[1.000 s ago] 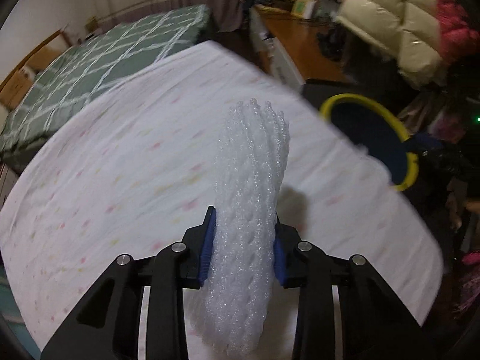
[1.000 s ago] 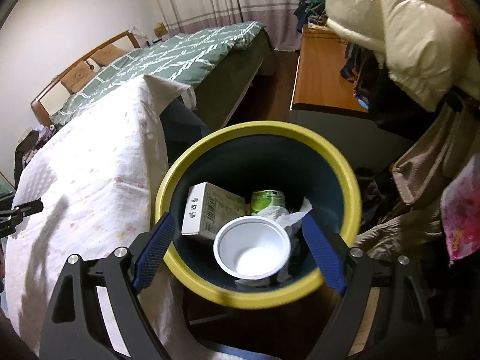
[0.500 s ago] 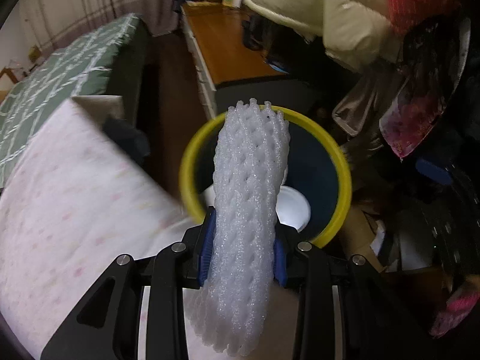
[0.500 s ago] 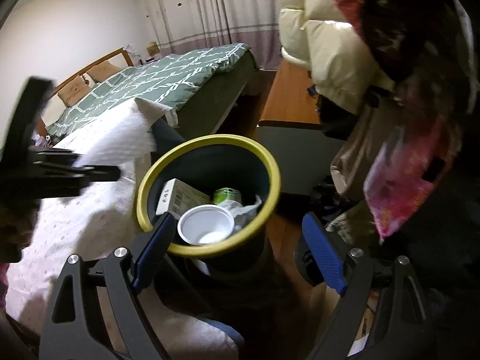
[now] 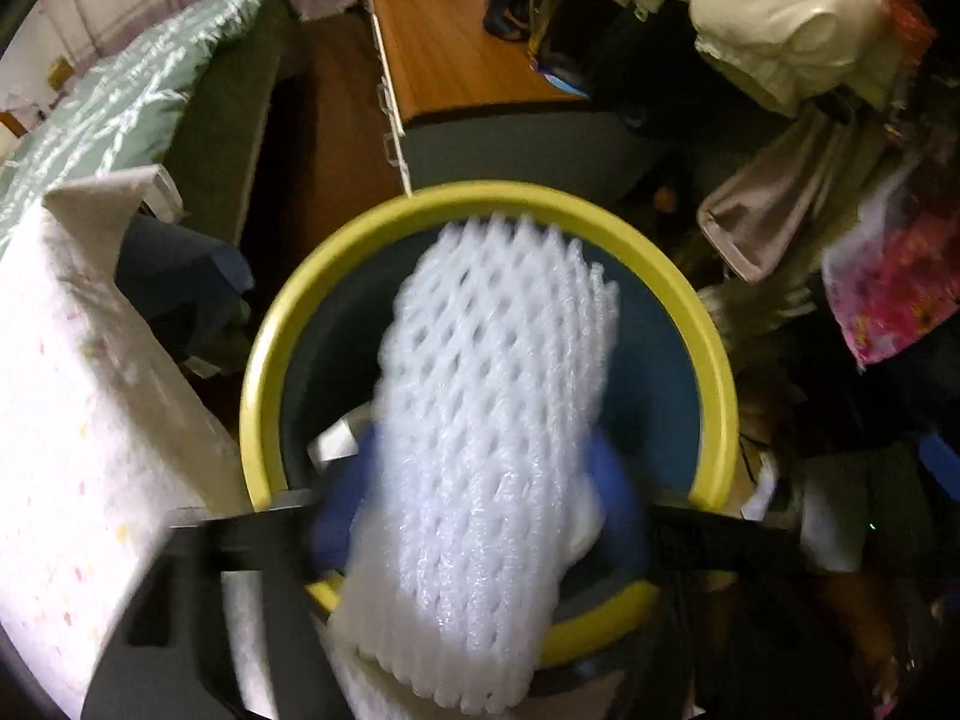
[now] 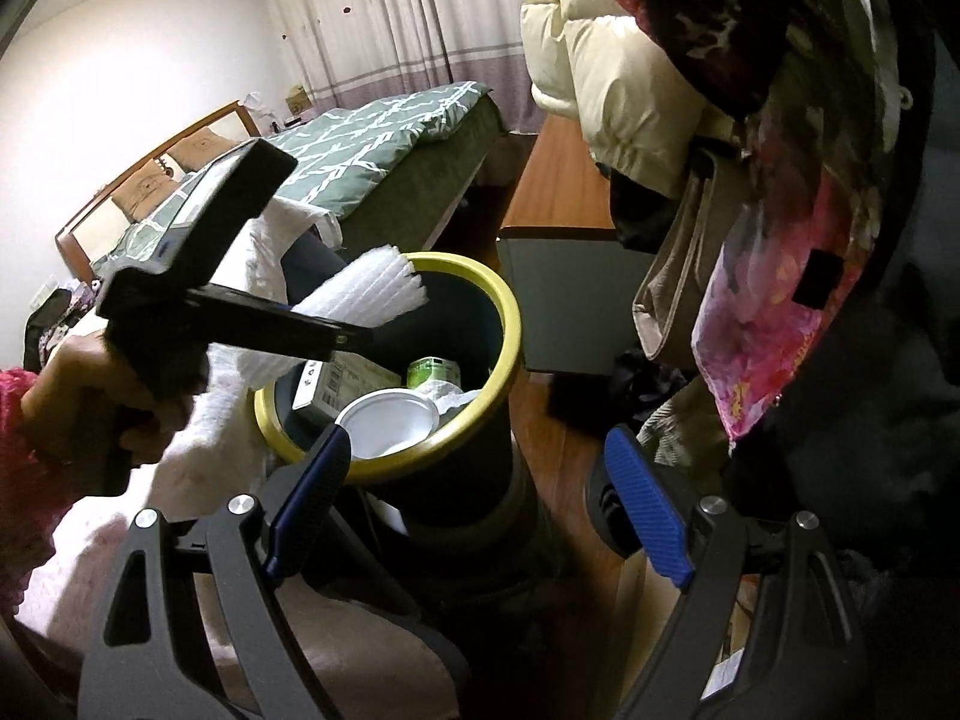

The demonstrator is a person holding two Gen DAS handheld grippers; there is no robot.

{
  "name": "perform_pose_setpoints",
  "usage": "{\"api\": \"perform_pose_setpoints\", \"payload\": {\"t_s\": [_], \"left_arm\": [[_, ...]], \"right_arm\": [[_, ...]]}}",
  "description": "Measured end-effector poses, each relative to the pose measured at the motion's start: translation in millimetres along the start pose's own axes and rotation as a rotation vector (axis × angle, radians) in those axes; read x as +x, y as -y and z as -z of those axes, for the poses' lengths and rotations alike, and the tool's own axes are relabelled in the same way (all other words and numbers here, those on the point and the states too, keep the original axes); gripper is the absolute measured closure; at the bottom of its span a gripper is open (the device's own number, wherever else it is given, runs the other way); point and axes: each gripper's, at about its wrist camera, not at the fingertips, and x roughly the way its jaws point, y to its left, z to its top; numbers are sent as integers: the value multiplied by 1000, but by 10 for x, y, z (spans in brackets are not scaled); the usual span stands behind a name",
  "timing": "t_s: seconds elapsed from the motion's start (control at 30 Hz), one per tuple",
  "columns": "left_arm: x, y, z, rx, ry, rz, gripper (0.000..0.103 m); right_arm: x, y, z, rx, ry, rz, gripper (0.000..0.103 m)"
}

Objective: Collect trash

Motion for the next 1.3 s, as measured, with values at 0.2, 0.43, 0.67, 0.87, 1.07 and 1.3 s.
{"api": "perform_pose_setpoints", "payload": {"t_s": [0.2,0.43,0.67,0.87,1.07,1.3], "left_arm": [[24,-62,-14,-22,2,-4,25],[-787,-309,422,-95,171,-40,12],[-2063,-730,1586,-260,446,-208,5],[-2743,-1077,2818,-471,545,-360,5],[-3088,-1119,3701,-607,575,-529,5],[-3484,-1051,4294,-687,670,-549,5]], "right_arm": [[-81,-26,17,-3,3,-2,21],[-183,-226,66,-52,1,-31,20],[-284,-741,46,-138,27,-124,19],[-513,-1279,42,-243,98,-170,14],[-762,-1620,133,-314,145,-183,12],[-1033,-1701,266,-340,176,-166,10]]}}
